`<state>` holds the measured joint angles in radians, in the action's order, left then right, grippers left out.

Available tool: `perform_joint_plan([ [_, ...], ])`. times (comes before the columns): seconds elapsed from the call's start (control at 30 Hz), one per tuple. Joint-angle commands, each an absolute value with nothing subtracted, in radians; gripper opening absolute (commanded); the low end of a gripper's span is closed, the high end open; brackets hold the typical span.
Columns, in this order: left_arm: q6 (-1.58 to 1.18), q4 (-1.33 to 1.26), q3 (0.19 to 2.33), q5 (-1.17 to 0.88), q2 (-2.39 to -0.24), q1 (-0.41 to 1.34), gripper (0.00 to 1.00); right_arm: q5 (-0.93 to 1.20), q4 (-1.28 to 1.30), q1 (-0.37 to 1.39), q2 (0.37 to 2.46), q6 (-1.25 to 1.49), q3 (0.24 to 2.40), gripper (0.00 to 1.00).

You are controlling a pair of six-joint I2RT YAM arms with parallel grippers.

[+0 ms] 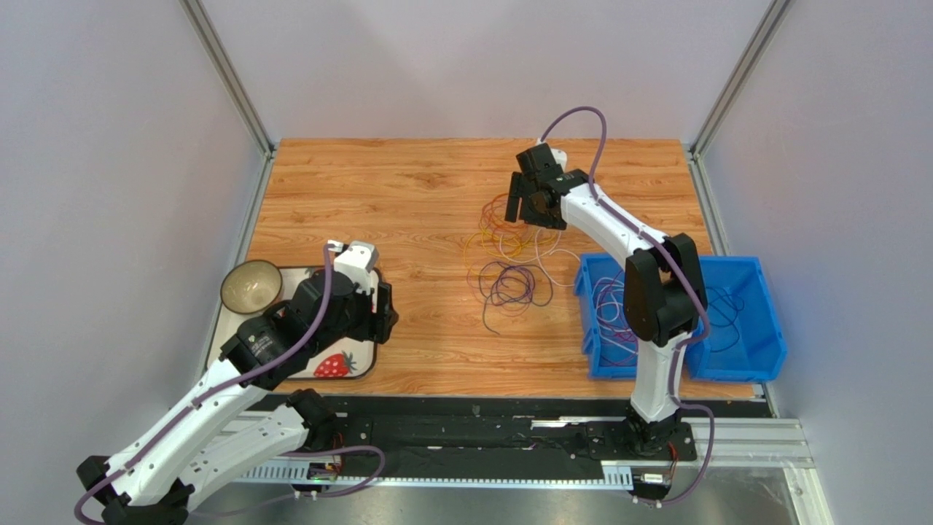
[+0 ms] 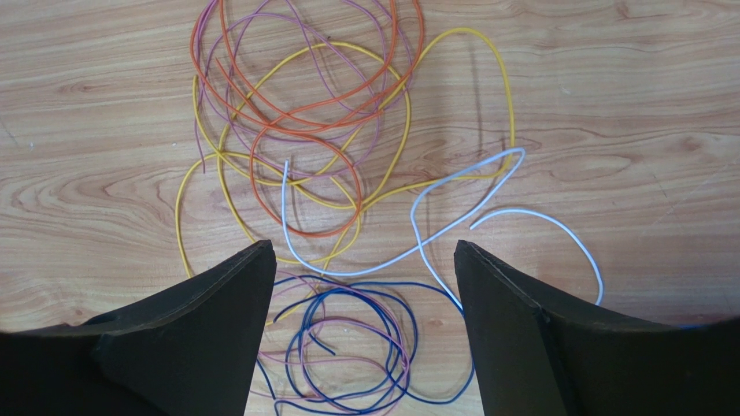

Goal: Untangle the cables

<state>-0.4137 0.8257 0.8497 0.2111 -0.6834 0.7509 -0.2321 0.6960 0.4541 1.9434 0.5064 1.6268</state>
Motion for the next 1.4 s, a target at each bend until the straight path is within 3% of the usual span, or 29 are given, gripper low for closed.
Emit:
perform_joint_plan([
  [0.0, -0.405, 0.804, 0.861, 0.212, -0.678, 0.75, 0.73, -0.227, 0.664, 0.445, 1.988, 0.489, 1.698, 0.8],
  [0.53, -0.411, 0.813, 0.865, 0.232, -0.692, 0.752, 0.73, -0.236, 0.672, 0.41, 2.086, 0.508, 1.735, 0.75],
  [0.73, -0.413, 0.816, 0.865, 0.236, -0.686, 0.75, 0.73, -0.215, 0.676, 0.411, 2.128, 0.522, 1.75, 0.68],
  [0.83, -0.413, 0.818, 0.867, 0.236, -0.683, 0.75, 0.73, -0.221, 0.681, 0.411, 2.144, 0.526, 1.752, 0.6],
  [0.97, -0.413, 0.819, 0.867, 0.239, -0.68, 0.75, 0.73, -0.216, 0.689, 0.411, 2.154, 0.538, 1.752, 0.36],
  [1.03, -0.413, 0.818, 0.865, 0.239, -0.678, 0.75, 0.73, -0.21, 0.695, 0.411, 2.157, 0.54, 1.753, 0.3],
  [1.13, -0.413, 0.819, 0.865, 0.241, -0.678, 0.75, 0.73, -0.201, 0.703, 0.41, 2.157, 0.543, 1.758, 0.11],
  [1.17, -0.413, 0.819, 0.867, 0.242, -0.678, 0.75, 0.73, -0.196, 0.703, 0.411, 2.149, 0.545, 1.759, 0.0],
  [1.37, -0.414, 0.821, 0.867, 0.248, -0.678, 0.75, 0.73, -0.147, 0.732, 0.448, 2.088, 0.517, 1.805, 0.0],
])
